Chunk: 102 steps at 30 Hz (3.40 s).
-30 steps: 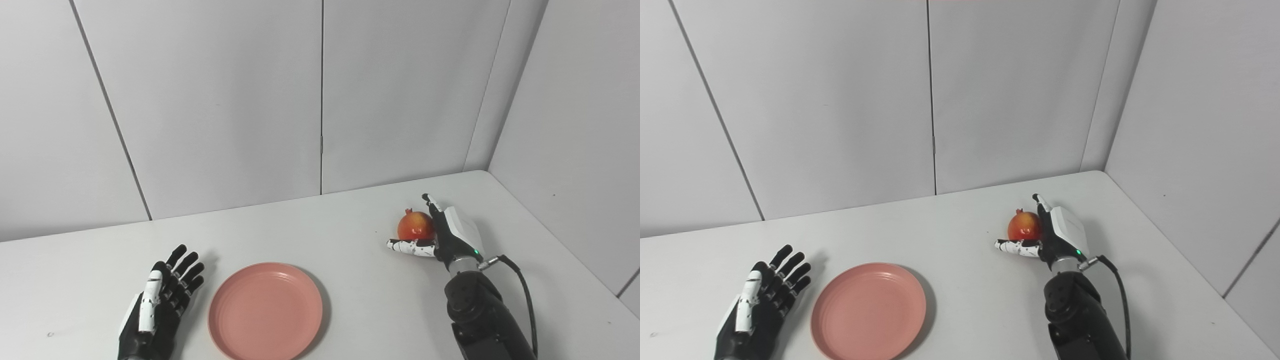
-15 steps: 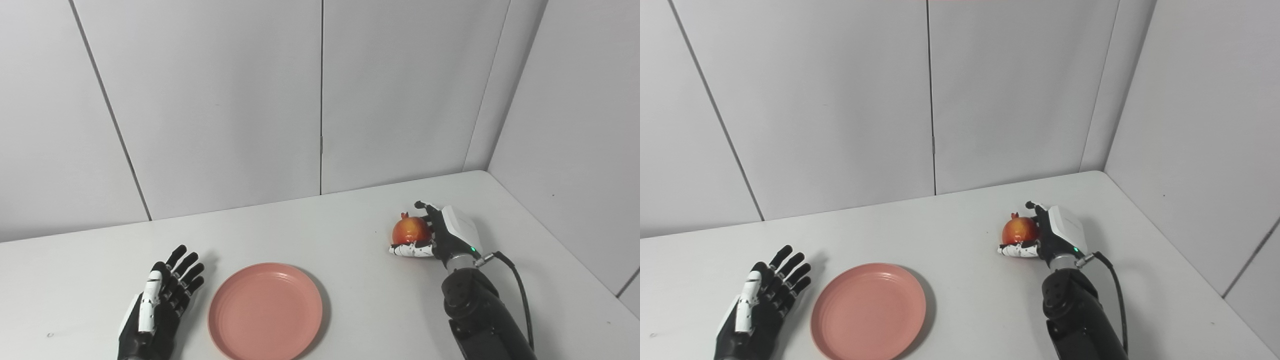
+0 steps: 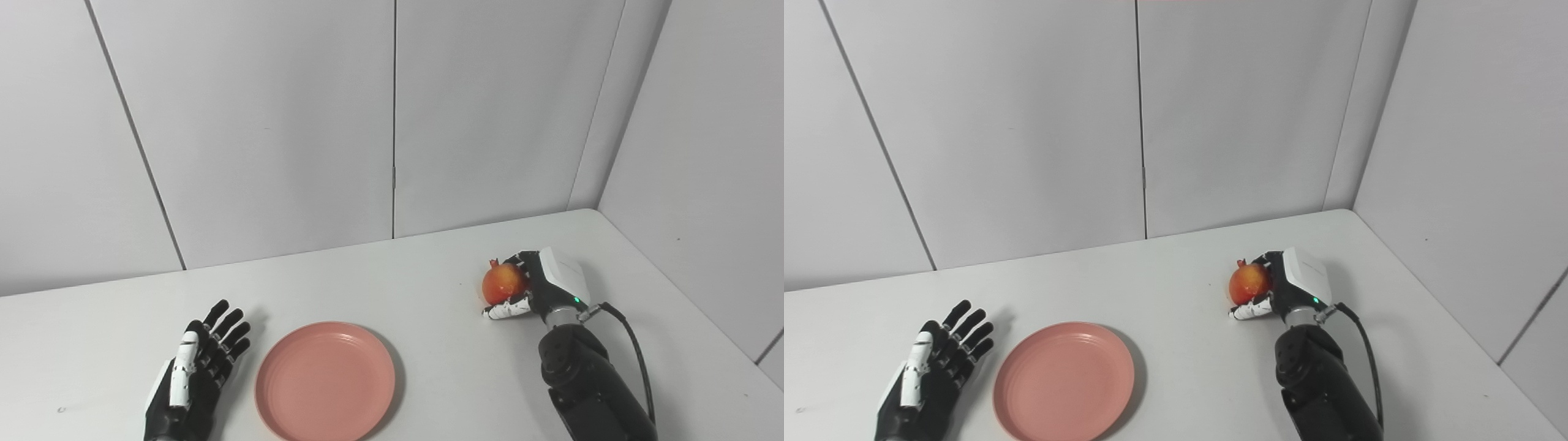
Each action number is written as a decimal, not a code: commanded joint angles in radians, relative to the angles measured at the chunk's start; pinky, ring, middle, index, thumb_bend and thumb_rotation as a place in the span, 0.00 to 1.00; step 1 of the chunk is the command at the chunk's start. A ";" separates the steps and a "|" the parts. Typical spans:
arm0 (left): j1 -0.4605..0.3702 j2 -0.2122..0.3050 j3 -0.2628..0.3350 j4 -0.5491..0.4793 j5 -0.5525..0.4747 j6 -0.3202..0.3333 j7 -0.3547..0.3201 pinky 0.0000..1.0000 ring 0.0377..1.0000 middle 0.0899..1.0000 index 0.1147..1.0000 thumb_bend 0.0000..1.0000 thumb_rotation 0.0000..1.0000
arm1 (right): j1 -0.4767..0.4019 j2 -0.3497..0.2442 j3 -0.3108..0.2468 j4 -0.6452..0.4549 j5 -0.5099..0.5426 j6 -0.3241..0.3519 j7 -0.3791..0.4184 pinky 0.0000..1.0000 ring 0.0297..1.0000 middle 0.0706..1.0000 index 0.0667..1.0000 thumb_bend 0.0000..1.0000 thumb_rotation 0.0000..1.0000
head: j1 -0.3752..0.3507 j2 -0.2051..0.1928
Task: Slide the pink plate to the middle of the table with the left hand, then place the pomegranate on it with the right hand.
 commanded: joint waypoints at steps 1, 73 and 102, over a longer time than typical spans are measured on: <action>0.005 0.001 0.000 0.002 0.001 0.026 0.010 0.92 0.89 0.90 0.88 0.35 1.00 | -0.027 -0.023 -0.009 -0.052 0.001 -0.017 -0.037 0.35 0.42 0.43 0.46 0.53 0.00 | 0.003 0.000; 0.033 -0.171 -0.123 -0.042 0.186 0.012 0.160 0.86 0.88 0.87 0.84 0.42 1.00 | 0.013 0.228 0.400 -0.273 -0.070 -0.194 0.139 0.19 0.27 0.44 0.45 0.53 0.00 | 0.522 0.051; 0.032 -0.166 -0.119 -0.045 0.198 0.023 0.156 0.88 0.88 0.88 0.86 0.42 1.00 | 0.066 0.211 0.447 -0.203 -0.089 -0.184 0.175 0.30 0.39 0.41 0.50 0.52 0.01 | 0.504 0.056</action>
